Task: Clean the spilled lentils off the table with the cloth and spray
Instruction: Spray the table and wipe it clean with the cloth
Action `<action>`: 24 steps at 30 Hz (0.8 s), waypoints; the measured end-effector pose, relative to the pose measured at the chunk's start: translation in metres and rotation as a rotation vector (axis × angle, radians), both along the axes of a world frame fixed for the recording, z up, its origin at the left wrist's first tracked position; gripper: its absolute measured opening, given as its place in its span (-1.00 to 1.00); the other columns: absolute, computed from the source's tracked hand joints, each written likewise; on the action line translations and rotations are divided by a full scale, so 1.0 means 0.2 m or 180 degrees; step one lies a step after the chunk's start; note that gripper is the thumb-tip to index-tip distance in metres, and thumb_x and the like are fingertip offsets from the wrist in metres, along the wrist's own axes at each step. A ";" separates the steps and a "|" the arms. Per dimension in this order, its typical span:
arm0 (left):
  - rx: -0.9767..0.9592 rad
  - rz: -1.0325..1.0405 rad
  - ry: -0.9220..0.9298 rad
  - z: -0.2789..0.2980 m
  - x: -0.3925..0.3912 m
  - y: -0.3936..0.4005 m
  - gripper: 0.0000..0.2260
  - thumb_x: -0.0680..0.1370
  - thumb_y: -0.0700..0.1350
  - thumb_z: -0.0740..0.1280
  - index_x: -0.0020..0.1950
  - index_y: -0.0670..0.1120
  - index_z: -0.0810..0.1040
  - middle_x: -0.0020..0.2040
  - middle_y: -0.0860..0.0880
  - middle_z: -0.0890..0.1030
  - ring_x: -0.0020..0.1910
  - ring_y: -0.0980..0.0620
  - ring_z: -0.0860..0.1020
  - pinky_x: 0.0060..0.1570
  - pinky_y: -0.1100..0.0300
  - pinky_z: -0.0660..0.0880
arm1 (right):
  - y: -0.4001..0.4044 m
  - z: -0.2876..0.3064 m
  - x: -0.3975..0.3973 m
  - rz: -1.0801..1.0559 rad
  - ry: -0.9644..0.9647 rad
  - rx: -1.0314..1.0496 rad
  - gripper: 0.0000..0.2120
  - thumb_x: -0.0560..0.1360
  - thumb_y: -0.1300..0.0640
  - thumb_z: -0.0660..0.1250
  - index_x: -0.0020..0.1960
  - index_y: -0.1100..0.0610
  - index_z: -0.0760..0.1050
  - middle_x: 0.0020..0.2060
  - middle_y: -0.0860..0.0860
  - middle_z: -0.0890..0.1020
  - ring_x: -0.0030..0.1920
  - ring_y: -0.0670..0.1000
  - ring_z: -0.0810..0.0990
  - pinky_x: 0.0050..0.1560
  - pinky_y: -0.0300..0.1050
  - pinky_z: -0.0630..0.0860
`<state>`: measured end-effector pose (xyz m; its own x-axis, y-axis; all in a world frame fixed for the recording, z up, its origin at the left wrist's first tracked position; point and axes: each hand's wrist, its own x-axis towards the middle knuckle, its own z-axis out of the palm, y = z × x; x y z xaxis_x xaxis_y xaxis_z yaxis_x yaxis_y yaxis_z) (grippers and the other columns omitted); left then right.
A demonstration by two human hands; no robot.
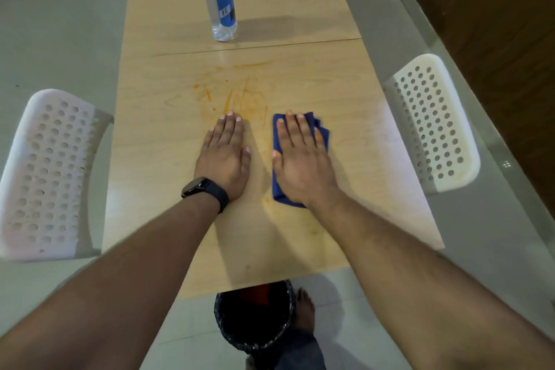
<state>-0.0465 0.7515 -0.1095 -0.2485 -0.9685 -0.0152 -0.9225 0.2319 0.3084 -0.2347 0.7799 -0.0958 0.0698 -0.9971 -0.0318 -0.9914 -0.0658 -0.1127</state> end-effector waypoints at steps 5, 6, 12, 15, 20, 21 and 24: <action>0.0074 0.0255 -0.0190 0.02 0.09 -0.20 -0.41 0.70 0.09 -0.08 0.71 -0.12 0.01 0.71 -0.09 -0.03 0.69 -0.05 -0.07 0.65 -0.01 -0.09 | 0.19 0.02 0.05 0.0656 -0.0081 0.0090 -0.35 0.71 -0.09 -0.01 0.72 0.10 -0.09 0.71 0.03 -0.10 0.69 0.03 -0.18 0.66 0.15 -0.01; 0.0091 0.0232 -0.0223 0.03 0.09 -0.24 -0.40 0.70 0.10 -0.09 0.71 -0.11 0.00 0.72 -0.09 -0.04 0.69 -0.05 -0.08 0.65 -0.01 -0.10 | 0.22 0.03 0.01 0.0813 -0.0108 0.0140 -0.36 0.72 -0.08 -0.01 0.72 0.08 -0.11 0.71 0.00 -0.13 0.68 0.00 -0.21 0.66 0.13 -0.02; 0.0085 0.0013 -0.0244 0.05 0.18 -0.44 -0.35 0.66 0.19 -0.16 0.72 -0.06 -0.04 0.72 -0.04 -0.07 0.69 -0.01 -0.12 0.65 0.02 -0.13 | -0.11 0.02 -0.15 0.0569 0.0029 0.0097 -0.35 0.69 -0.10 0.01 0.72 0.07 -0.03 0.71 0.00 -0.05 0.69 0.00 -0.11 0.65 0.15 0.06; -0.0009 0.0001 -0.0250 0.03 0.18 -0.43 -0.36 0.68 0.19 -0.17 0.72 -0.05 -0.05 0.71 -0.02 -0.09 0.69 0.01 -0.14 0.65 0.03 -0.14 | -0.48 0.03 -0.14 0.0306 0.0084 0.0004 -0.35 0.68 -0.12 -0.02 0.71 0.09 0.01 0.70 0.04 0.02 0.69 0.07 -0.03 0.63 0.18 0.09; -0.0082 0.0154 -0.0186 0.00 0.19 -0.45 -0.37 0.70 0.17 -0.08 0.71 -0.10 0.00 0.71 -0.06 -0.04 0.69 0.01 -0.11 0.65 0.00 -0.06 | -0.77 0.03 0.16 0.0313 -0.0014 -0.0022 -0.34 0.69 -0.13 -0.05 0.71 0.10 -0.04 0.70 0.05 -0.01 0.69 0.08 -0.07 0.64 0.20 0.05; -0.0082 0.0165 -0.0198 -0.01 0.19 -0.45 -0.38 0.70 0.16 -0.06 0.71 -0.10 0.01 0.71 -0.07 -0.03 0.69 0.00 -0.11 0.65 -0.01 -0.06 | -0.73 0.03 0.19 0.0437 0.0000 -0.0008 -0.34 0.69 -0.13 -0.04 0.71 0.10 -0.04 0.71 0.05 -0.02 0.69 0.07 -0.08 0.64 0.19 0.04; -0.0062 0.0161 -0.0227 0.00 0.19 -0.44 -0.38 0.71 0.16 -0.06 0.71 -0.10 0.00 0.71 -0.07 -0.04 0.69 0.00 -0.12 0.65 -0.02 -0.05 | -0.53 0.06 0.12 0.1012 0.0016 0.0102 -0.36 0.72 -0.11 -0.02 0.72 0.07 -0.09 0.71 0.01 -0.08 0.69 0.01 -0.17 0.66 0.14 0.00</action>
<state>-0.0094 0.6626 -0.1094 -0.1982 -0.9801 -0.0122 -0.9527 0.1897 0.2373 -0.2103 0.6739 -0.0844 0.3774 -0.9238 -0.0640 -0.9224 -0.3689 -0.1147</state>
